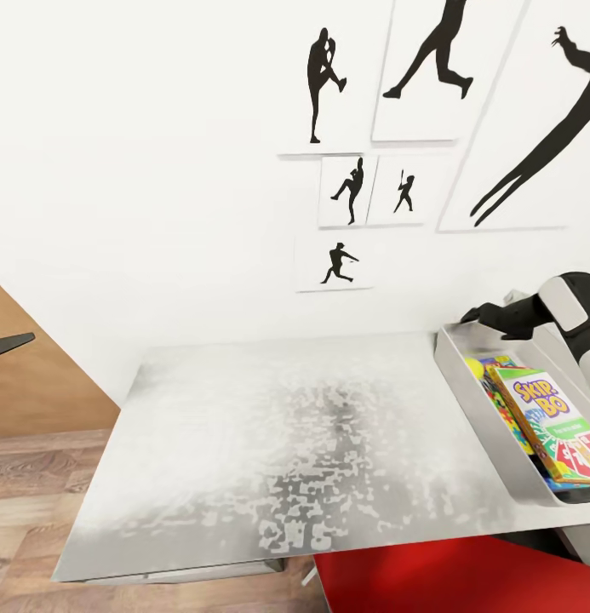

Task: Put all the toys in the child's room - the three board games (two on the bed and one on the table), the two jigsaw puzzles on the table, and the tennis ball on the table - inside the toy box on the table in the child's room.

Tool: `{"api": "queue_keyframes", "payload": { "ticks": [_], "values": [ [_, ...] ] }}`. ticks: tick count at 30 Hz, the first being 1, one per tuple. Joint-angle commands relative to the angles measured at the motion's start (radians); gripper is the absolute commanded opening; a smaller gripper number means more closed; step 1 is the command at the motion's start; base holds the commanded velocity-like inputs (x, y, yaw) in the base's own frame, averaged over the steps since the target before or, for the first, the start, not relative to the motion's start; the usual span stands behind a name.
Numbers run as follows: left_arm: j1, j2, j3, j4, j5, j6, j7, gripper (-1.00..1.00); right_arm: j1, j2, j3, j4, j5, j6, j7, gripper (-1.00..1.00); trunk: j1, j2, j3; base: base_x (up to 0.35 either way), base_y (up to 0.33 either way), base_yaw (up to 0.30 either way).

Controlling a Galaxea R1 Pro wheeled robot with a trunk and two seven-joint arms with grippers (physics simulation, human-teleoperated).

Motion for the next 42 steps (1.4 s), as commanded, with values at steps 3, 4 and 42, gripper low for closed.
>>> {"api": "queue_keyframes", "payload": {
  "ticks": [3,4,42],
  "values": [
    [-0.001,0.0,-0.001,0.0,0.0,0.011,-0.003,1.0,-0.001,-0.008,0.006,-0.004,-0.013,0.002,-0.007,1.0,0.001,-0.002,0.001,0.0,0.0,0.0],
    [-0.001,0.0,-0.001,0.0,0.0,0.011,-0.003,1.0,-0.001,-0.012,0.003,-0.006,-0.015,0.002,-0.005,1.0,0.001,-0.002,0.002,0.0,0.0,-0.005],
    [0.014,-0.001,-0.004,0.064,-0.077,0.011,-0.006,1.0,0.367,-0.33,-0.004,-0.304,-0.308,0.002,0.762,1.0,0.001,-0.002,0.062,0.0,0.0,-0.109]
  ]
}}
